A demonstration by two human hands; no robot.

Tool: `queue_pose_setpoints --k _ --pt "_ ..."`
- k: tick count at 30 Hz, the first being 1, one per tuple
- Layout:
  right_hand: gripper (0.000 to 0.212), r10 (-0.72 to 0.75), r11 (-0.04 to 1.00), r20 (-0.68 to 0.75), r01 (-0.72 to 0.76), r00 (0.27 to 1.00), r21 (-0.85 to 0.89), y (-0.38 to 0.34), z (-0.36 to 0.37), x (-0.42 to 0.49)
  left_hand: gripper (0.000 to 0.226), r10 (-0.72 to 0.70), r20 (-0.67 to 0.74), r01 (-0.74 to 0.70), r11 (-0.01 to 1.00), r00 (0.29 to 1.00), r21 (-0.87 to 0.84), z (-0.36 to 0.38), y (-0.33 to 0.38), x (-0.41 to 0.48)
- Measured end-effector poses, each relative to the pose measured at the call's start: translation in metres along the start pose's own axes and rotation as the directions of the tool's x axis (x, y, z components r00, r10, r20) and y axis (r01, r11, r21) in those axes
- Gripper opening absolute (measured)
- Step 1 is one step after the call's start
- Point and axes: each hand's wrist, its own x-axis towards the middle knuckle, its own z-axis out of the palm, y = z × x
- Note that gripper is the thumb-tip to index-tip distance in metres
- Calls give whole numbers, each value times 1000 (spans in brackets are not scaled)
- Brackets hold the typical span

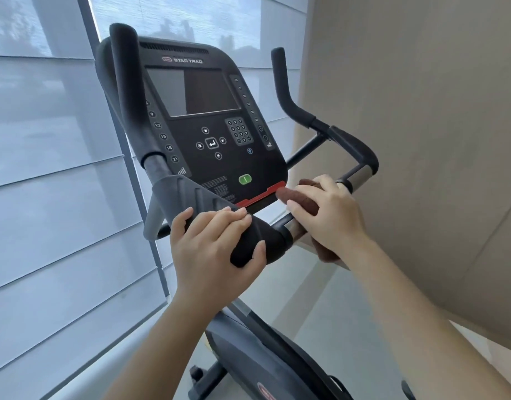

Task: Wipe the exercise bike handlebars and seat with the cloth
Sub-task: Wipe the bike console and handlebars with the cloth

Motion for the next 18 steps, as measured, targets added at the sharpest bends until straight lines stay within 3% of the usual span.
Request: queue_pose_setpoints --k 5,9,12,16,18 --pt "37 -166 976 -72 174 983 128 -19 5 -13 29 -34 67 25 992 997 122 1 16 0" --pt "41 -96 989 -51 101 994 110 28 8 10 35 -85 132 54 973 988 225 5 38 -6" --pt "43 -48 984 -91 63 995 166 36 13 8 32 -136 100 103 952 986 288 12 52 -8" --pt "38 -148 953 -161 184 976 239 24 20 -7 26 -215 5 201 918 977 341 21 61 -3" --pt "37 -198 943 -181 237 963 234 33 22 -3 24 -187 8 171 916 982 364 26 68 -2"
